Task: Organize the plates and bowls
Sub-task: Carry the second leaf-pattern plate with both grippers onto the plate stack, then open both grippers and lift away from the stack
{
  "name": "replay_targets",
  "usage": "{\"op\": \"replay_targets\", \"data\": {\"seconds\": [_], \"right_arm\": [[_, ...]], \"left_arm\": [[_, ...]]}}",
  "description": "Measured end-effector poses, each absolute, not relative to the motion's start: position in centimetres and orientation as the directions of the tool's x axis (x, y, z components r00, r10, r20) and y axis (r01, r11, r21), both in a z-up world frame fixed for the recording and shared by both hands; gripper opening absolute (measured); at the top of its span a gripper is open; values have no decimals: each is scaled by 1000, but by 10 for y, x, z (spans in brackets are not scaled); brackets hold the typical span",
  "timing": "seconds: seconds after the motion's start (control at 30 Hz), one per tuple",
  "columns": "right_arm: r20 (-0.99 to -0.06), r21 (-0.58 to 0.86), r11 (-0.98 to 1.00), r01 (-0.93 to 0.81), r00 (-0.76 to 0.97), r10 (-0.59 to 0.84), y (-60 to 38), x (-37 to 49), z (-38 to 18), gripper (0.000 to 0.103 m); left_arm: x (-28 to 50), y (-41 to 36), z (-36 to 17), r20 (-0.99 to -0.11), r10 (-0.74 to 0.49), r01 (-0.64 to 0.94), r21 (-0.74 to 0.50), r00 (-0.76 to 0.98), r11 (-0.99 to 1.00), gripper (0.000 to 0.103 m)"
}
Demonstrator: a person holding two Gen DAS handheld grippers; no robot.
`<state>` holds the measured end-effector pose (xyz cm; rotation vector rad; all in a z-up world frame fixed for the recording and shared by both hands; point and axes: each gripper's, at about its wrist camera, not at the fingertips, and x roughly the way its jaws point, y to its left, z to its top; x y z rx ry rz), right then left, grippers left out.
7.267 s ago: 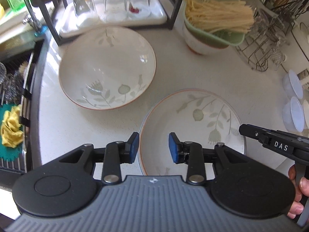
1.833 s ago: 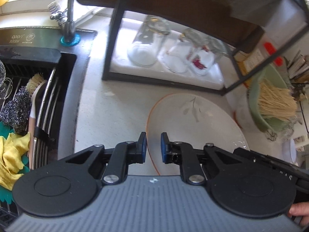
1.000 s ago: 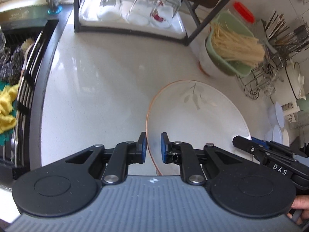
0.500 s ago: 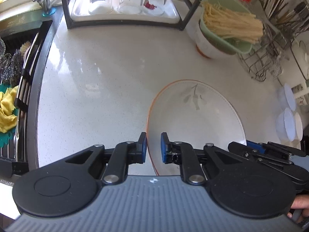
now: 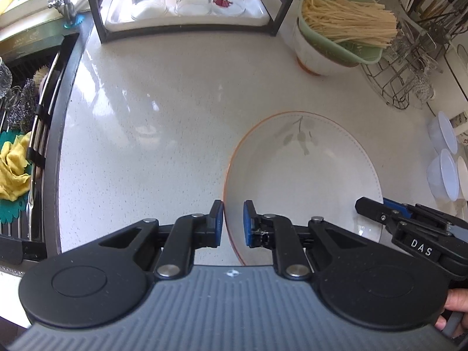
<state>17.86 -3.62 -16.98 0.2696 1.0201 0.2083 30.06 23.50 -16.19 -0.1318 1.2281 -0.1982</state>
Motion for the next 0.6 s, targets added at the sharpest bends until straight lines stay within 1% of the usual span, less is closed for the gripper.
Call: {"op": "replay_targets", "data": {"seconds": [0.1,0.2,0.33,0.4,0.6], "right_arm": [[-792,341,940,-21,533,299,-44,179,-168,25],[-777,354,935,-15,551,303,-50,177,-164,25],[-774,286,958,-31,582,250,-51,173,-157,27],[-753,317,947,-45,595,280,-57,171,-155,27],[-716,301,951,-70,642,274,-63,161,-135,27]], "left_arm": [[295,230,-151,-911,-224,64,-215,346,975,17],[288,220,-141,-902,-193,76,-177,386,981,17],[282,214,-135,-895,-205,58,-198,396,978,17],[278,209,-130,-889,-203,61,-195,410,979,17],[263,192,-104,-856,-216,79,-203,470,976,17]]}}
